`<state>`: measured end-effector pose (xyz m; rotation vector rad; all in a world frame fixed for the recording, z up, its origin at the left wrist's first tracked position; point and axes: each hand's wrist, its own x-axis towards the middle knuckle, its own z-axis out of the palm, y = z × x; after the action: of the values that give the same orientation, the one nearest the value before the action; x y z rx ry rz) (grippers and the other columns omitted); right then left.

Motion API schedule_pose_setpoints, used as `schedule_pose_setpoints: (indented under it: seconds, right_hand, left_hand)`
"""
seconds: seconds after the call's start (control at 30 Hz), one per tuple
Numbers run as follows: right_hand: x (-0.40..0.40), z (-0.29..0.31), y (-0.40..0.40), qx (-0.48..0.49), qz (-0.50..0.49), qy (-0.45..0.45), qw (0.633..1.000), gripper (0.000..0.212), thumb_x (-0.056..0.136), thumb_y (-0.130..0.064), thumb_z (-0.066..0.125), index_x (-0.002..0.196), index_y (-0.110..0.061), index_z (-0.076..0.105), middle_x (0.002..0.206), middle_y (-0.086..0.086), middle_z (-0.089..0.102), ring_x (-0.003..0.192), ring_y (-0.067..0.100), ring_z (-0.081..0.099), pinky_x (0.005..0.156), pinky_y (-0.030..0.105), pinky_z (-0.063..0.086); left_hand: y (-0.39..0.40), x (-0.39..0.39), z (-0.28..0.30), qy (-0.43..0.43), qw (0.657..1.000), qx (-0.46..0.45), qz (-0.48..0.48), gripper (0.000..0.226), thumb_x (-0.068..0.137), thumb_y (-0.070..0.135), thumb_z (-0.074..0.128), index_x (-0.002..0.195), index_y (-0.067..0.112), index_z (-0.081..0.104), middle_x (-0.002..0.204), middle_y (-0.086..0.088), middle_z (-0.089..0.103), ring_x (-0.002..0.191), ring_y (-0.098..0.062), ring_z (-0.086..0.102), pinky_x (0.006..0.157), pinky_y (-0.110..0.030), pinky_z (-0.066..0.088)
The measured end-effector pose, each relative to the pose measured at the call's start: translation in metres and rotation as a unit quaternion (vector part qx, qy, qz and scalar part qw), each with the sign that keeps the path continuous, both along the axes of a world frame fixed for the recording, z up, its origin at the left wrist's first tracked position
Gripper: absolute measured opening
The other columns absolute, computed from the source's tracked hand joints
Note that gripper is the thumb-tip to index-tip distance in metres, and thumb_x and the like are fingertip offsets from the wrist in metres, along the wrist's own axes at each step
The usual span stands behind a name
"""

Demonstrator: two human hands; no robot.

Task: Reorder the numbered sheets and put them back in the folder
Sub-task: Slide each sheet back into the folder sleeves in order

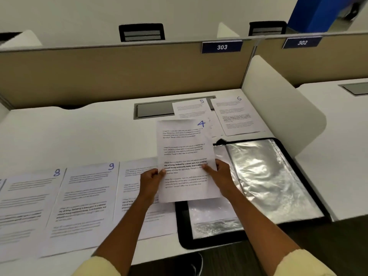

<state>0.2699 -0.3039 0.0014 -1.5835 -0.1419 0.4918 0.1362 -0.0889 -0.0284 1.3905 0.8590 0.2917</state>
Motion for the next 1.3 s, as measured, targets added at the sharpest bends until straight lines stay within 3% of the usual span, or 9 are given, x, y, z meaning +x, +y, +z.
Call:
schedule_pose_setpoints:
  seconds: [0.2,0.3,0.4,0.53,0.8,1.1,1.3]
  right_hand:
    - [-0.052,-0.002,-0.057,-0.045,0.000,-0.003,0.999,0.009,0.088,-0.019,0.077,0.096,-0.017,0.074,0.096,0.001,0.078,0.087,0.017,0.075,0.072,0.028,0.059]
    - [-0.078,-0.005,-0.091,-0.051,-0.022,0.021,0.998,0.006,0.090,-0.015,0.074,0.096,-0.014,0.074,0.095,0.002,0.078,0.087,0.020,0.074,0.071,0.027,0.059]
    - [-0.107,-0.006,-0.126,-0.048,-0.047,0.052,0.996,0.013,0.091,-0.017,0.074,0.102,-0.011,0.073,0.103,0.007,0.077,0.091,0.021,0.074,0.075,0.029,0.059]
    - [-0.145,-0.004,-0.166,-0.038,-0.073,0.085,0.993,0.015,0.091,-0.020,0.073,0.104,-0.013,0.070,0.105,0.006,0.075,0.096,0.019,0.072,0.078,0.033,0.061]
    - [-0.188,-0.009,-0.230,0.004,-0.155,0.146,0.977,0.036,0.088,-0.019,0.076,0.119,-0.008,0.062,0.113,0.011,0.071,0.101,0.028,0.071,0.079,0.040,0.062]
    - [-0.198,-0.021,-0.290,0.073,-0.193,0.176,0.963,0.038,0.086,-0.010,0.075,0.121,-0.012,0.060,0.118,0.006,0.072,0.107,0.023,0.070,0.088,0.049,0.059]
    - [-0.186,-0.027,-0.333,0.097,-0.203,0.189,0.956,0.048,0.083,-0.007,0.077,0.126,-0.014,0.057,0.119,0.004,0.072,0.110,0.021,0.069,0.082,0.043,0.061]
  left_hand:
    - [-0.047,-0.044,-0.002,-0.016,1.000,0.004,0.000,0.017,0.086,0.014,0.074,0.078,0.001,0.070,0.085,-0.012,0.070,0.082,-0.026,0.064,0.084,-0.051,0.054]
    - [-0.076,-0.063,0.006,-0.022,1.000,-0.014,0.004,0.012,0.089,0.011,0.071,0.078,0.008,0.072,0.090,-0.011,0.074,0.090,-0.029,0.068,0.090,-0.045,0.056]
    - [-0.104,-0.079,0.004,-0.030,0.999,-0.025,-0.012,0.013,0.090,0.012,0.070,0.078,0.009,0.071,0.092,-0.013,0.074,0.094,-0.034,0.069,0.090,-0.047,0.056]
    - [-0.138,-0.089,0.004,-0.028,0.998,-0.047,-0.019,0.004,0.091,0.016,0.069,0.088,0.015,0.072,0.100,-0.009,0.073,0.098,-0.027,0.068,0.095,-0.047,0.054]
    - [-0.220,-0.093,0.010,-0.026,0.988,-0.153,-0.029,0.023,0.094,0.006,0.063,0.117,0.008,0.064,0.113,-0.011,0.069,0.101,-0.027,0.068,0.091,-0.050,0.055]
    - [-0.307,-0.080,0.008,-0.009,0.982,-0.161,-0.099,0.018,0.093,0.005,0.062,0.111,0.009,0.062,0.110,-0.010,0.071,0.101,-0.026,0.070,0.089,-0.050,0.057]
    - [-0.357,-0.071,0.003,0.008,0.979,-0.158,-0.126,0.023,0.093,0.007,0.063,0.115,0.009,0.059,0.109,-0.008,0.071,0.099,-0.023,0.071,0.086,-0.049,0.058]
